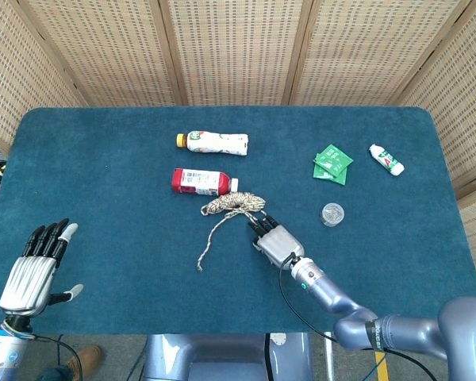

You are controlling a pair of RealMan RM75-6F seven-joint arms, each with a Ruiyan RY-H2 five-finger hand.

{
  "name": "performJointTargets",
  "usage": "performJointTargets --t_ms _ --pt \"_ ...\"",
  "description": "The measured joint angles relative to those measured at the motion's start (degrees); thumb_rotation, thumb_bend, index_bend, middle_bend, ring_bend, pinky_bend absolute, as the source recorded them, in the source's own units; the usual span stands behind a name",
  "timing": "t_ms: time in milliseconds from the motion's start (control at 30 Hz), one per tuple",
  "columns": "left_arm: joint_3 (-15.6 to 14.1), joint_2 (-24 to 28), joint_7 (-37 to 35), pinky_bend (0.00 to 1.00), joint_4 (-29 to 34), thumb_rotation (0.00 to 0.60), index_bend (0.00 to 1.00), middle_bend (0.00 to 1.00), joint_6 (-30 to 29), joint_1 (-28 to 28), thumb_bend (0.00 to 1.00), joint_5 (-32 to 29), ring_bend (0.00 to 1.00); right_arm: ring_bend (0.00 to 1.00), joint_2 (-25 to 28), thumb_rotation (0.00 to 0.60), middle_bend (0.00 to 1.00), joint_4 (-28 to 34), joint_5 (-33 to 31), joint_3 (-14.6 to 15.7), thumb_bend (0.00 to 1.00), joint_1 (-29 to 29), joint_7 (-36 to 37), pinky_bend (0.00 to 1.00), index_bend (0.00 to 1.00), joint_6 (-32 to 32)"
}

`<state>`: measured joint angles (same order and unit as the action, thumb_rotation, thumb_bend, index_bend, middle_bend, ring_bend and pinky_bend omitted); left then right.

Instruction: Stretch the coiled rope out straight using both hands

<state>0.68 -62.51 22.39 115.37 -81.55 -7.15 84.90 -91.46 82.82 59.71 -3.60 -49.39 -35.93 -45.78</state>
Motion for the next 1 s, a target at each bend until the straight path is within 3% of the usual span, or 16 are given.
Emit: performJointTargets --t_ms 500,633,733,767,833,1000 --pt "-0.3 -0.2 0.5 0.00 0.1 0.600 0.00 0.00 -0.1 0.0 0.00 0.2 0.00 0.00 1.5 0.600 0.00 -4.9 -2.7 0.1 0.85 0.7 -1.8 0.00 0.38 -3.2" --pt "-0.3 -0.1 0.4 0.00 0.1 0.600 0.00 0.00 -0.2 0.0 0.00 0.1 0.00 0.00 1.4 0.600 0.00 -5.0 -2.9 -0.8 0.69 1.1 -1.1 0.00 0.35 -4.9" --pt "-0.3 -0.1 0.3 0.00 0.1 0.600 0.00 0.00 -0.2 0.0 0.00 0.2 0.00 0.00 1.0 0.600 0.00 -4.6 -3.7 -2.1 0.38 1.8 1.0 0.00 0.37 -5.9" --pt "-0.3 0.0 0.2 0.00 0.1 0.600 0.00 0.00 -0.2 0.0 0.00 0.2 0.00 0.00 0.9 0.600 0.00 -4.4 -4.1 -2.6 0.34 2.0 1.8 0.00 0.39 -6.1" --pt "-0.3 0.0 0.2 0.00 0.1 0.600 0.00 0.00 -0.2 0.0 0.00 0.3 0.00 0.00 0.4 0.600 0.00 -4.0 -5.6 -4.0 0.30 2.5 4.0 0.00 0.44 -6.6" --pt "-0.4 0.1 0.1 0.00 0.1 0.600 0.00 0.00 -0.2 0.0 0.00 0.3 0.00 0.00 -1.1 0.600 0.00 -3.5 -11.7 -7.0 0.32 3.0 6.3 0.00 0.46 -6.9"
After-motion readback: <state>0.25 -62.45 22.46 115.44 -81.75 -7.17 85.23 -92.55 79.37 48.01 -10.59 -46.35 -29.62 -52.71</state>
